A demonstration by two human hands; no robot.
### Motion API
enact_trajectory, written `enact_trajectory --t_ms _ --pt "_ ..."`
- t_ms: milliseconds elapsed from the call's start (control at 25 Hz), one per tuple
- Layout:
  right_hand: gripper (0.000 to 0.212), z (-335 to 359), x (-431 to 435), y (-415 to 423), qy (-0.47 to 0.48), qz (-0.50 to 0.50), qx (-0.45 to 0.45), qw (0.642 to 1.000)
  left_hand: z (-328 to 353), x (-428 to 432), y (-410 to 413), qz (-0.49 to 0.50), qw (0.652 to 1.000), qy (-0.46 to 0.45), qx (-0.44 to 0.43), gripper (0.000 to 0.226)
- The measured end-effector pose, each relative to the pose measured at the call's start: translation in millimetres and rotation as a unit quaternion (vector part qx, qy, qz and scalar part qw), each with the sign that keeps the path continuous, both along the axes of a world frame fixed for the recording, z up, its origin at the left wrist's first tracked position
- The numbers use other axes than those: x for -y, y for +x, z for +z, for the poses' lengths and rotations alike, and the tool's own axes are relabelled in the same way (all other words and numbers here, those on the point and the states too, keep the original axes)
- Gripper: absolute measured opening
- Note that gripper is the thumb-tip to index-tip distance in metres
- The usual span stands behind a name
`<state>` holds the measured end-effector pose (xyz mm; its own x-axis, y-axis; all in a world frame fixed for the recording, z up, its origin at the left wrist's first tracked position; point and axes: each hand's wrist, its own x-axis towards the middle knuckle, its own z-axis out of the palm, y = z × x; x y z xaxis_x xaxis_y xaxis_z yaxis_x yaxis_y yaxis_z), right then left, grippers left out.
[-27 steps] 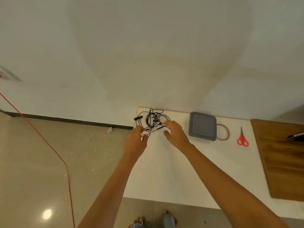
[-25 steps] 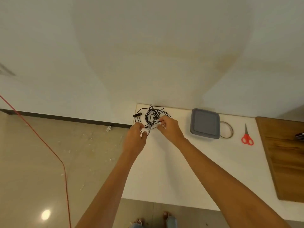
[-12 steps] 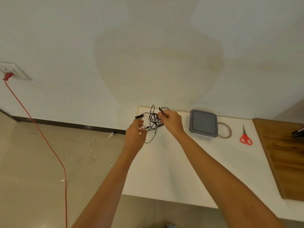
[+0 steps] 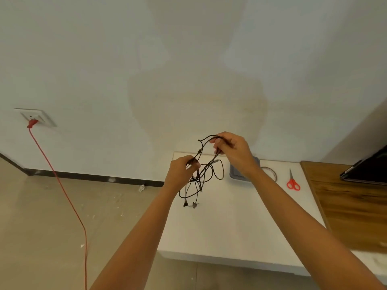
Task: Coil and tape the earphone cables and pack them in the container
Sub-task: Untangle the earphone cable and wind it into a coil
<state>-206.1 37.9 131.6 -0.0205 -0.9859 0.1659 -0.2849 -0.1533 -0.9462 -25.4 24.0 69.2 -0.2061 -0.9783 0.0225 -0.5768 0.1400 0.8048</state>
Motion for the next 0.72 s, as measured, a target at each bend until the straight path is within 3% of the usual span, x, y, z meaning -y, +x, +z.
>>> enact_trajectory --t_ms 160,280,400,520,720 --pt "0.017 13.2 -13.9 -33.5 -0.046 -0.098 -0.110 0.988 7.6 -18.5 16.9 0.083 0.996 0.025 -0.027 0.016" --pt "0.017 14.3 -23.8 -53.4 -0.015 -0.165 -0.113 0.980 8.5 -25.2 30.6 0.126 0.989 0.056 -0.048 0.023" --pt "0.022 17.7 -22.7 -72.8 0.049 -0.250 0.024 0.967 19.0 -33.2 39.3 0.180 0.960 0.157 -0.143 0.024" --pt "0.027 26.8 -22.0 -93.2 0.100 -0.316 0.156 0.931 30.3 -38.1 48.3 0.222 0.939 0.188 -0.185 0.027" --pt "0.019 20.8 -28.3 -122.3 0.155 -0.396 0.200 0.883 43.9 -38.3 67.9 0.276 0.921 0.154 -0.228 0.023"
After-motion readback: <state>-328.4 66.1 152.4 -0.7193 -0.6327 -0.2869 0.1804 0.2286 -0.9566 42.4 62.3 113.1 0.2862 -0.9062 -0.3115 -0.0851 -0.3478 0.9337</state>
